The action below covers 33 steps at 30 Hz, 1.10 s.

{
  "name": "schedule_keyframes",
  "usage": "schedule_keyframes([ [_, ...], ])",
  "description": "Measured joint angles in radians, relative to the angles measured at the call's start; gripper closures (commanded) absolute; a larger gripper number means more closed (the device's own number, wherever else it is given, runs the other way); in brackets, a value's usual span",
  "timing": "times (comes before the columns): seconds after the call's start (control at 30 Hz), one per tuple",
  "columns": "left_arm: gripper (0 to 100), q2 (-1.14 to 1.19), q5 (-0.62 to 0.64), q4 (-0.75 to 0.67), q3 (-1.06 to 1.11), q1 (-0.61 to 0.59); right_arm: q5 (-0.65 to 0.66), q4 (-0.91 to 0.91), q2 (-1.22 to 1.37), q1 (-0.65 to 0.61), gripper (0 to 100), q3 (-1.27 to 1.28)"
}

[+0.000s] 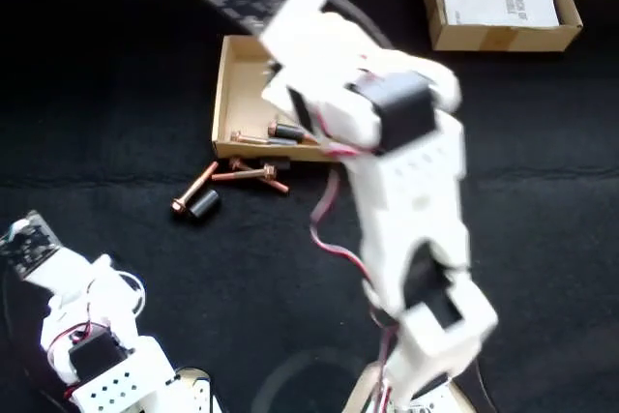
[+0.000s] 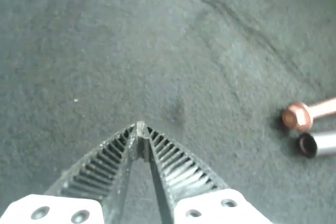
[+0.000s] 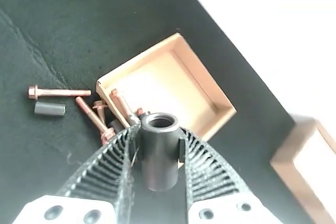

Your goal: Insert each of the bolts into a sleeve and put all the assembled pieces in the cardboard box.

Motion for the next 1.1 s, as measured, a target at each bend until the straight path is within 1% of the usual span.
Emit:
schedule_keyframes([
  [0.17,99,0.000,-0.072,0.005,0.000,0.014,-0.034,0.000,-0.336,0.074,99.1,0.288],
  [0.27,99,0.000,-0.114,0.014,0.000,0.058,-0.035,0.000,-0.537,0.130,99.1,0.466],
  [0.37,99,0.000,-0.124,0.014,-0.018,0.095,-0.038,0.000,-0.741,0.181,99.1,0.652],
  [0.5,99,0.008,-0.141,0.018,-0.109,0.166,-0.040,0.000,-1.003,0.247,99.1,0.898],
  [0.6,99,0.075,-0.143,0.038,-0.213,0.224,-0.040,0.000,-1.172,0.339,99.1,1.063],
  [0.67,99,0.163,-0.143,0.083,-0.311,0.272,-0.040,-0.009,-1.260,0.417,99.1,1.171],
  [0.73,99,0.284,-0.143,0.146,-0.431,0.325,-0.040,-0.057,-1.333,0.522,99.1,1.275],
  [0.83,99,0.506,-0.129,0.256,-0.652,0.405,-0.091,-0.167,-1.442,0.701,99.1,1.428],
  [0.9,99,0.675,-0.127,0.339,-0.813,0.468,-0.123,-0.247,-1.510,0.796,99.1,1.525],
  [1.0,99,0.937,-0.127,0.468,-1.057,0.572,-0.146,-0.344,-1.614,0.902,99.1,1.672],
  [1.1,99,1.192,-0.149,0.582,-1.275,0.681,-0.150,-0.410,-1.718,0.979,99.1,1.814],
])
